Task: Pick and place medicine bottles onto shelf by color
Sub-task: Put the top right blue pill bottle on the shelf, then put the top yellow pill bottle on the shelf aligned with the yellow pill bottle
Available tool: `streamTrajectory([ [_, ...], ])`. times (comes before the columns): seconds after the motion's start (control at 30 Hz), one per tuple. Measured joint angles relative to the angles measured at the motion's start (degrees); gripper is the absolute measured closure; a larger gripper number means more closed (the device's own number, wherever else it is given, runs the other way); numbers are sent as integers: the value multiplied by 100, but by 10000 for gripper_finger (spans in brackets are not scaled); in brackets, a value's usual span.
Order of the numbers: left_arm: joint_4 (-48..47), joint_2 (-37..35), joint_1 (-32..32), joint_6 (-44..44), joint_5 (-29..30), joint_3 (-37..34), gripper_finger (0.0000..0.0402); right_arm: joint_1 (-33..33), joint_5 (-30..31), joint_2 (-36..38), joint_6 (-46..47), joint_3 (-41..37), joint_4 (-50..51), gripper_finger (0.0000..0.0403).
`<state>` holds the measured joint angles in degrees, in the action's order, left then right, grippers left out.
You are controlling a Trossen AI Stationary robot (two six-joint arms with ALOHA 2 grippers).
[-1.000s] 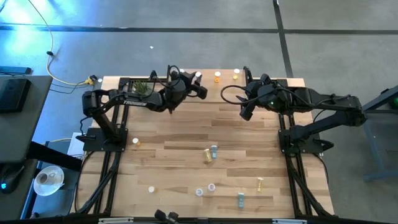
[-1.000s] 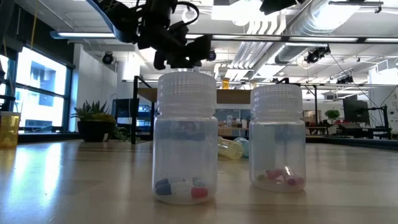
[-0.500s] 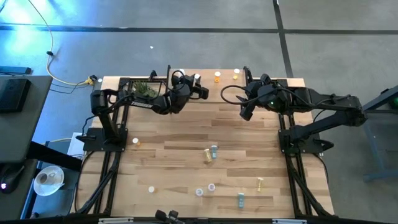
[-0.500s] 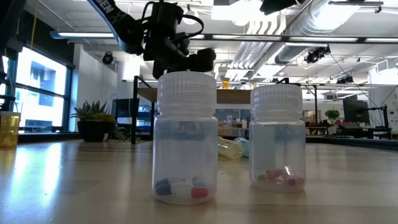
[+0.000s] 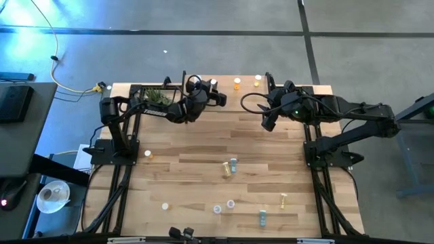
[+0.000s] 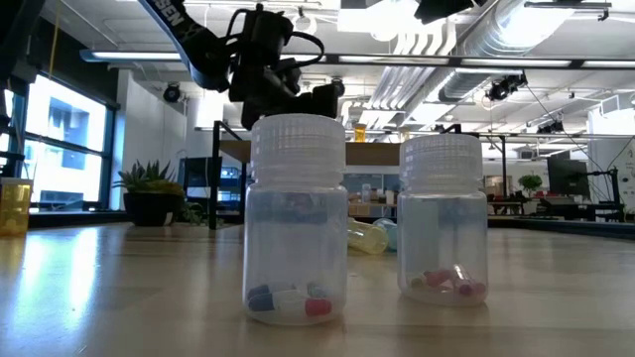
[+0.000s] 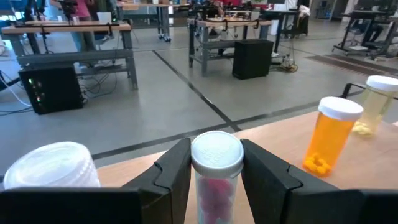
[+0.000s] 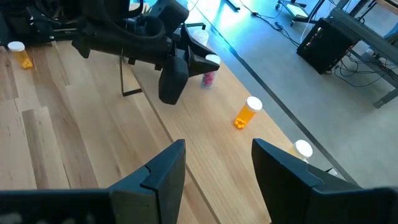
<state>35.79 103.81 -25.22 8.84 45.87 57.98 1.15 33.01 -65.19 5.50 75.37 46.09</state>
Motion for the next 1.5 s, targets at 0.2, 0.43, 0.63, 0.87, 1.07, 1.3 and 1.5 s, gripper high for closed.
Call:
streamTrajectory([
  [0.2,2,0,5,-1,-22,-2,284,0,-2,0,0,0,0,227],
  [0.43,7,0,5,7,-187,-2,283,0,-2,0,0,0,0,227],
  [0.63,4,0,3,2,-20,0,268,0,-1,0,0,0,0,227],
  [0.87,7,0,1,2,-16,-2,247,0,-2,0,0,0,0,227],
  [1.07,75,0,1,-74,-13,-2,227,0,-2,0,2,0,0,227],
  [1.3,199,-61,36,-306,2,0,206,0,-2,0,0,0,2,227],
  [1.5,195,-194,66,-498,-20,4,202,0,-2,0,0,0,2,227],
])
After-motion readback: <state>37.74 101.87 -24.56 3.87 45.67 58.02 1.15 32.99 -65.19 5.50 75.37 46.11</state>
